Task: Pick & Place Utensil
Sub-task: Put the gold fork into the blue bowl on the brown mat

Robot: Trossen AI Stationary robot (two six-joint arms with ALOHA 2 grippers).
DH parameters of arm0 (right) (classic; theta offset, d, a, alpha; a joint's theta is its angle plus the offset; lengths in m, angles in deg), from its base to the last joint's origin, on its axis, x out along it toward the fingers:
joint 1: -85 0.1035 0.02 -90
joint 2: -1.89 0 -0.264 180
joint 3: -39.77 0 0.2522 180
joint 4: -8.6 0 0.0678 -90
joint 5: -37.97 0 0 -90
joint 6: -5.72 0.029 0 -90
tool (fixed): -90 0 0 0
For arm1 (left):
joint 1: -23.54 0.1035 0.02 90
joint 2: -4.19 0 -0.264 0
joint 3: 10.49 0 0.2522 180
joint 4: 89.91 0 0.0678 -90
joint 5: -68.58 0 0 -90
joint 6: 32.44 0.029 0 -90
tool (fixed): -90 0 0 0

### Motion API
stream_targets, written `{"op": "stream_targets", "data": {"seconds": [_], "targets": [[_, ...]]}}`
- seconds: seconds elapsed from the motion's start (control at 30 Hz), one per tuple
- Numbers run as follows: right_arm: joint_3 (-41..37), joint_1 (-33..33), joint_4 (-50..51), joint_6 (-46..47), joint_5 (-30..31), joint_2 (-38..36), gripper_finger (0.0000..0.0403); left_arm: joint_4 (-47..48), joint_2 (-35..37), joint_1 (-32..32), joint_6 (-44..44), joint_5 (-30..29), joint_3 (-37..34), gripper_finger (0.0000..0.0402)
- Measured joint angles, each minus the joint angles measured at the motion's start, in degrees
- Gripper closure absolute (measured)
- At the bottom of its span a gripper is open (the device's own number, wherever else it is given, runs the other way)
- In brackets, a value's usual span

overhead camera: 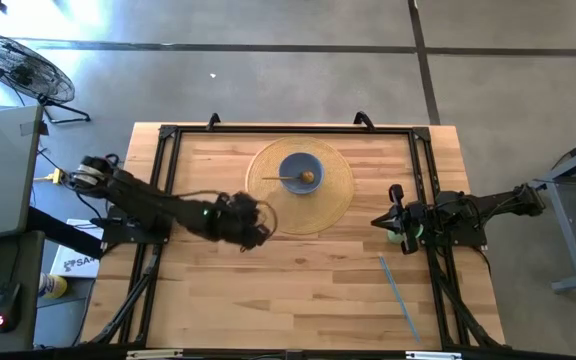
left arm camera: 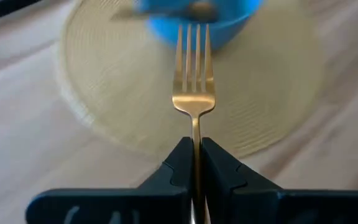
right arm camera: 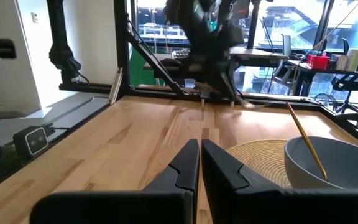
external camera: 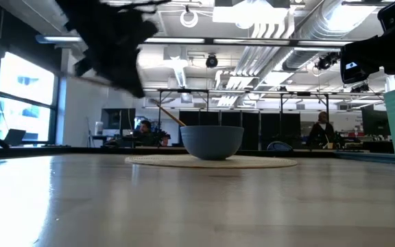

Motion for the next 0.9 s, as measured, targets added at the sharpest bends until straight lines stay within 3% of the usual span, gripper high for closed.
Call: {"op": "stream_targets", "data": {"seconds": [0.27, 0.63, 0.9], "targets": [[0.01, -0.01, 0.0, 0.0, 0.01, 0.0, 0.0391, 0.59, -3.31, 10.67, 16.29, 9.21, 15.41, 0.0392], [0.01, 0.0, 0.0, 0.0, 0.0, 0.02, 0.0391, 0.55, -18.27, 26.91, 22.57, 28.31, 29.26, 0.0392], [0.0, 0.01, 0.0, 0.0, -0.01, 0.22, 0.0391, 8.19, -27.86, 32.82, 23.61, 32.93, 37.07, 0.0391]]}}
